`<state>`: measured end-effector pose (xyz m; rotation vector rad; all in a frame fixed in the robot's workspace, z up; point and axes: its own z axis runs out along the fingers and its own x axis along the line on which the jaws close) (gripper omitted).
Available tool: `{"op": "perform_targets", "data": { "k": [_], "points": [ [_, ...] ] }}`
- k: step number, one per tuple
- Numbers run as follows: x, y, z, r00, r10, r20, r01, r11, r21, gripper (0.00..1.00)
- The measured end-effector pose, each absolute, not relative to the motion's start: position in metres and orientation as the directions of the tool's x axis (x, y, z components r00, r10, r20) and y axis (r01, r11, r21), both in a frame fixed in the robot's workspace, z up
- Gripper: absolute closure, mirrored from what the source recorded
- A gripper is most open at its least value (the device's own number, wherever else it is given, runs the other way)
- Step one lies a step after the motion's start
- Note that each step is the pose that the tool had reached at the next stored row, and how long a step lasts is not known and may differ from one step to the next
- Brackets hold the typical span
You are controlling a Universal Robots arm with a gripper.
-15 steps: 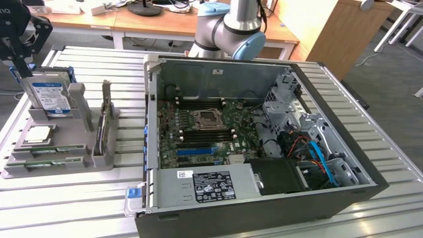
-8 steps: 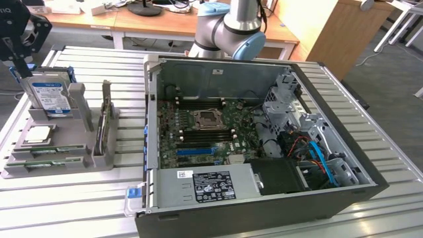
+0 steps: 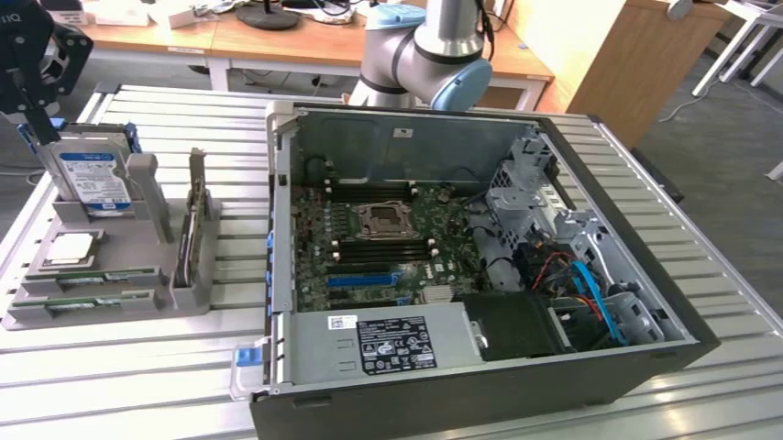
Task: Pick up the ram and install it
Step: 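Pick up the ram and move it above insertion slot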
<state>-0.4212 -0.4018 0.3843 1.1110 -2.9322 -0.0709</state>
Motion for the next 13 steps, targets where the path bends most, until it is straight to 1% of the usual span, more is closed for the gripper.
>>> {"op": "perform_targets", "data": {
  "k": [13],
  "points": [
    [-0.4211, -0.4018, 0.3843, -0.573, -0.82, -0.011, -0.819, 0.572, 0.044, 0.89]
  ]
}}
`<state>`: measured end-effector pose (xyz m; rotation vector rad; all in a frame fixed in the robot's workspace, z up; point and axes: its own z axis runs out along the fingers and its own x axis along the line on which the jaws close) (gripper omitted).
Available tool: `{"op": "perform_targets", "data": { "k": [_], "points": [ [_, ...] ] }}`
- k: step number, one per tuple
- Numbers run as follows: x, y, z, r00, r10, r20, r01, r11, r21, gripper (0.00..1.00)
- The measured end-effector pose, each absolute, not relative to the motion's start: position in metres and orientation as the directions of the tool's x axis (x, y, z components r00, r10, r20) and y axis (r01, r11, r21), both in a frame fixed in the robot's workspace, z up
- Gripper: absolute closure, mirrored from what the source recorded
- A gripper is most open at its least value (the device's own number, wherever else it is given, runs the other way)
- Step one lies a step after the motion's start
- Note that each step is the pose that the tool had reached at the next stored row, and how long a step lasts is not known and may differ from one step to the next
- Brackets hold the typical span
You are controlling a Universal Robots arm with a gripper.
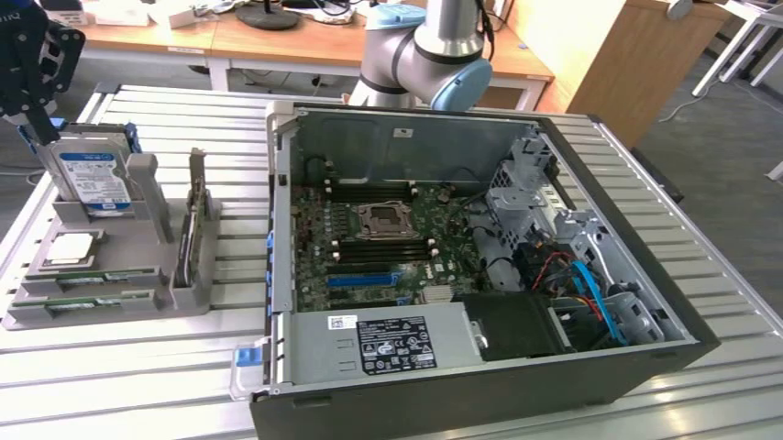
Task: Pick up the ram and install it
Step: 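Pick up the ram and move it above insertion slot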
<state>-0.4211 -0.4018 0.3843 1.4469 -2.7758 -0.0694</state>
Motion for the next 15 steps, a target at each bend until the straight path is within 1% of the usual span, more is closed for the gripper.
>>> {"op": "perform_targets", "data": {
  "k": [15],
  "points": [
    [-0.4212, -0.4018, 0.3842, -0.33, -0.944, -0.011, -0.943, 0.329, 0.044, 0.89]
  ]
}}
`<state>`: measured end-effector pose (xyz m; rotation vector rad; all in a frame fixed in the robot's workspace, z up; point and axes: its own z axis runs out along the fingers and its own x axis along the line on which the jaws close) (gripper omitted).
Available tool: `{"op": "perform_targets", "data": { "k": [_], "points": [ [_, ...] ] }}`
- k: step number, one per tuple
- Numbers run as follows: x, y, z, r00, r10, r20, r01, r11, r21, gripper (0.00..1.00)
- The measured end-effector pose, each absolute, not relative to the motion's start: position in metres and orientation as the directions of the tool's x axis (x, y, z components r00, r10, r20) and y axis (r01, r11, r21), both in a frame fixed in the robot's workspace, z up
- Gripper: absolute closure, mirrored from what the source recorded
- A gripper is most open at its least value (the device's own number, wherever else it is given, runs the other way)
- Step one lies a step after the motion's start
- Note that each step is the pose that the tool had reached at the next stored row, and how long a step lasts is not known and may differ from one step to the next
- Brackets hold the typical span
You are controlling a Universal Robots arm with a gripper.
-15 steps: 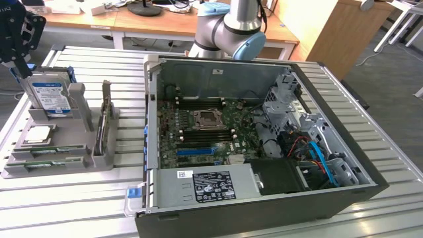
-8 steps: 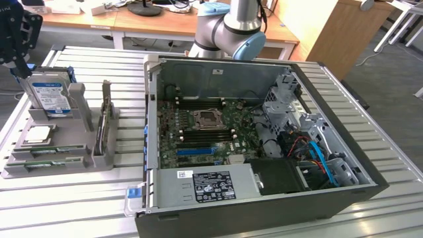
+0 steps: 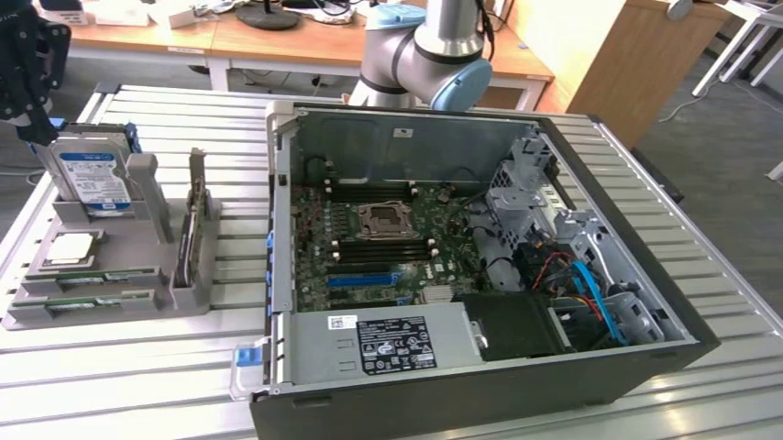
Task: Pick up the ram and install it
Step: 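Pick up the ram and move it above insertion slot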
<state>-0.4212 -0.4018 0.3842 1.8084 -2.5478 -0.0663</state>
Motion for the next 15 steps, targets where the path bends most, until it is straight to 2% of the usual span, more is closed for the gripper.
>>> {"op": "perform_targets", "data": {
  "k": [15],
  "points": [
    [-0.4212, -0.4018, 0.3841, -0.076, -0.997, -0.011, -0.996, 0.075, 0.044, 0.89]
  ]
}}
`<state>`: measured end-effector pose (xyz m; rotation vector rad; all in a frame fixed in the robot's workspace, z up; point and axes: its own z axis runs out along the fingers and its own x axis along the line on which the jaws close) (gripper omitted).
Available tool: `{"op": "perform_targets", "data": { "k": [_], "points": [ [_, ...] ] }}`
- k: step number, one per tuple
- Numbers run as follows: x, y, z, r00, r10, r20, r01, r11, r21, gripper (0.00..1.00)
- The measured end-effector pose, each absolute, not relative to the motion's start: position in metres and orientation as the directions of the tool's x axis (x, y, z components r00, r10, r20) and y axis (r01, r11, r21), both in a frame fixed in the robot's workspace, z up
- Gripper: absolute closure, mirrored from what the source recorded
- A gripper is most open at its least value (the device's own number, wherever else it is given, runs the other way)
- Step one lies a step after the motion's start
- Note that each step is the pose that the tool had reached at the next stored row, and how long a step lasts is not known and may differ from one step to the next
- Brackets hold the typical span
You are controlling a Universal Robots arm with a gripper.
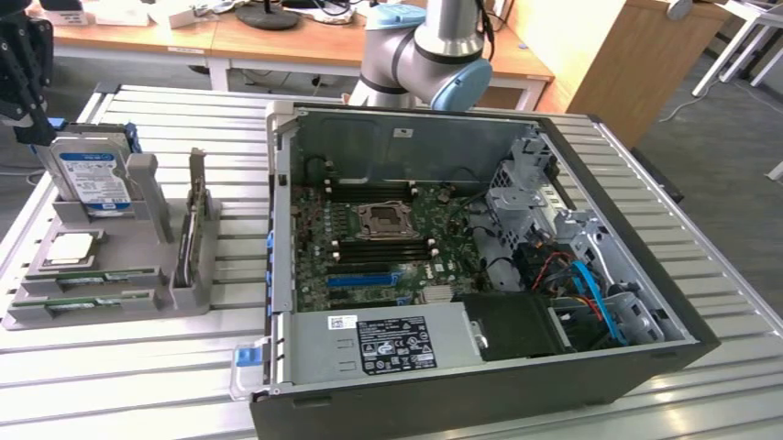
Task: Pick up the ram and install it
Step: 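Pick up the ram and move it above insertion slot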
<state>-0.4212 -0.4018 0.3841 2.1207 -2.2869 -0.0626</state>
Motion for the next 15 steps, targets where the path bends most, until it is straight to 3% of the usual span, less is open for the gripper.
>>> {"op": "perform_targets", "data": {
  "k": [15],
  "points": [
    [-0.4212, -0.4018, 0.3841, -0.06, -0.998, -0.011, -0.997, 0.059, 0.044, 0.89]
  ]
}}
